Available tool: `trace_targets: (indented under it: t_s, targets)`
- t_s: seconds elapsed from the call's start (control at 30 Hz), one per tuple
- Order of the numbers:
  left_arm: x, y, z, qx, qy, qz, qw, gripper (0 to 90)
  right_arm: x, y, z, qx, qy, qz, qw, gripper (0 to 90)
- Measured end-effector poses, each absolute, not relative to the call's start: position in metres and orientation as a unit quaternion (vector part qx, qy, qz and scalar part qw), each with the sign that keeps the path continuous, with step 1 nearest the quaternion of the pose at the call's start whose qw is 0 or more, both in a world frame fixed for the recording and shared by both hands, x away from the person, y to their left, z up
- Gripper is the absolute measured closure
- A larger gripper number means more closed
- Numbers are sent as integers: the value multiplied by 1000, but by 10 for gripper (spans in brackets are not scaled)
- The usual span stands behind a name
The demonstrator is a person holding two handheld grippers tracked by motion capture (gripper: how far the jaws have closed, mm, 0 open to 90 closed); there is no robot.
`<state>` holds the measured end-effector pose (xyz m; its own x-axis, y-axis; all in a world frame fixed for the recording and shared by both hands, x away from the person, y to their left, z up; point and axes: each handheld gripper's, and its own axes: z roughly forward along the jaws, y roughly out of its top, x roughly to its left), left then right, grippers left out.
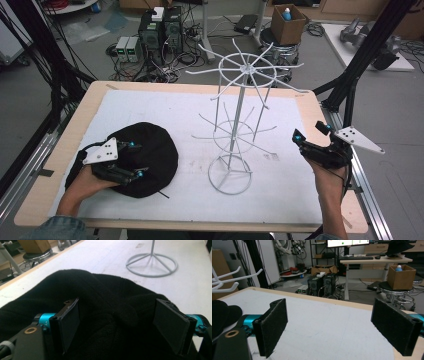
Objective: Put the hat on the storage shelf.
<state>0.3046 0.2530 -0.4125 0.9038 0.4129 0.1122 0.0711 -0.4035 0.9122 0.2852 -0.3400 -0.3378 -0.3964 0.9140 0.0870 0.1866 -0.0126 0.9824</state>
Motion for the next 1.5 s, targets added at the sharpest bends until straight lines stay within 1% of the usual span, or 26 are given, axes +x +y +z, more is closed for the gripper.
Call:
trace_targets:
  t_s: [0.1, 0.2, 0.3, 0.43, 0.5, 0.57, 0.67, 0.77, 0.8, 0.87, 0.97, 1.23, 1.37, 1.5]
  targets:
    - [305, 253, -413, 824, 149, 167, 521, 237, 285, -341, -338, 442, 621, 560, 325, 131]
    - [305, 254, -413, 827, 151, 170, 515, 295, 285, -342, -338, 442, 620, 561, 324, 131]
    - [305, 255, -413, 832, 151, 174, 505, 373, 285, -341, -338, 441, 621, 561, 325, 131]
    - [305, 255, -414, 838, 152, 178, 494, 512, 285, -341, -338, 442, 622, 560, 323, 131]
    - [306, 255, -414, 839, 154, 179, 490, 556, 285, -341, -338, 442, 622, 560, 323, 131]
    - [305, 256, -413, 839, 155, 181, 489, 622, 285, -341, -338, 443, 621, 560, 323, 131]
    - [304, 257, -410, 836, 154, 180, 495, 664, 285, -341, -338, 442, 622, 560, 325, 131]
    - [303, 258, -408, 830, 150, 183, 504, 686, 285, -341, -338, 442, 621, 560, 324, 131]
    - [301, 260, -404, 819, 150, 187, 521, 690, 285, -341, -338, 442, 621, 560, 324, 131]
    - [301, 262, -402, 813, 152, 189, 529, 694, 285, -341, -338, 442, 622, 560, 324, 131]
    - [299, 266, -395, 788, 161, 203, 559, 696, 285, -342, -338, 443, 621, 560, 324, 131]
    - [297, 275, -386, 751, 172, 231, 594, 697, 285, -343, -338, 445, 620, 560, 322, 131]
    - [296, 281, -381, 728, 175, 232, 621, 698, 285, -344, -338, 445, 618, 561, 323, 131]
    - [296, 286, -378, 716, 174, 234, 635, 699, 284, -345, -338, 446, 618, 561, 323, 131]
